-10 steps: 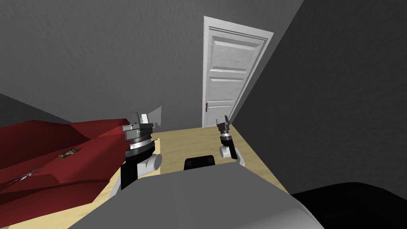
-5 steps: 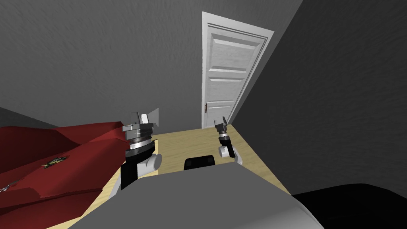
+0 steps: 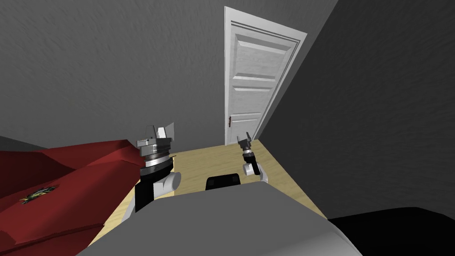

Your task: Pull the door open

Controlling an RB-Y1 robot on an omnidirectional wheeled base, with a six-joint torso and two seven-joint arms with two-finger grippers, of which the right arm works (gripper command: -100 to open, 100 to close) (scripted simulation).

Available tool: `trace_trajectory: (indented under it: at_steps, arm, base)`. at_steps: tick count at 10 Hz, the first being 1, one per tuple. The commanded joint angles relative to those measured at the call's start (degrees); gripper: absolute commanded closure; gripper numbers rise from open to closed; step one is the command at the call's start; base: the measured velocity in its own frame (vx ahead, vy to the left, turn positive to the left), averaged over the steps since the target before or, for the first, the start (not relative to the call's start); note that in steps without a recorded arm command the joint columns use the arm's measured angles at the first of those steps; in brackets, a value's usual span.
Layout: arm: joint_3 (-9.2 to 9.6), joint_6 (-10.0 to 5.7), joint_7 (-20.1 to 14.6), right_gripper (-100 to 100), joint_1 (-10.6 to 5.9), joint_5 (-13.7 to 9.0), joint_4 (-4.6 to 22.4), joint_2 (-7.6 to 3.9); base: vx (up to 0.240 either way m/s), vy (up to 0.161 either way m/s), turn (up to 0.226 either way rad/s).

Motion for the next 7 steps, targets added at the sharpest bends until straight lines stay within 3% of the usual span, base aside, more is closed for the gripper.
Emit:
trace_trajectory:
  at_steps: [1,7]
  arm:
    - [0.39,-0.53,-2.6,-100,-0.61,0.0,1.9,-0.44]
    - [1.83,-2.55,-11.4,-100,-3.85,0.1,9.9,-1.60]
  base:
    - [0.093,0.019,-0.056]
    - [0.101,0.019,-0.056]
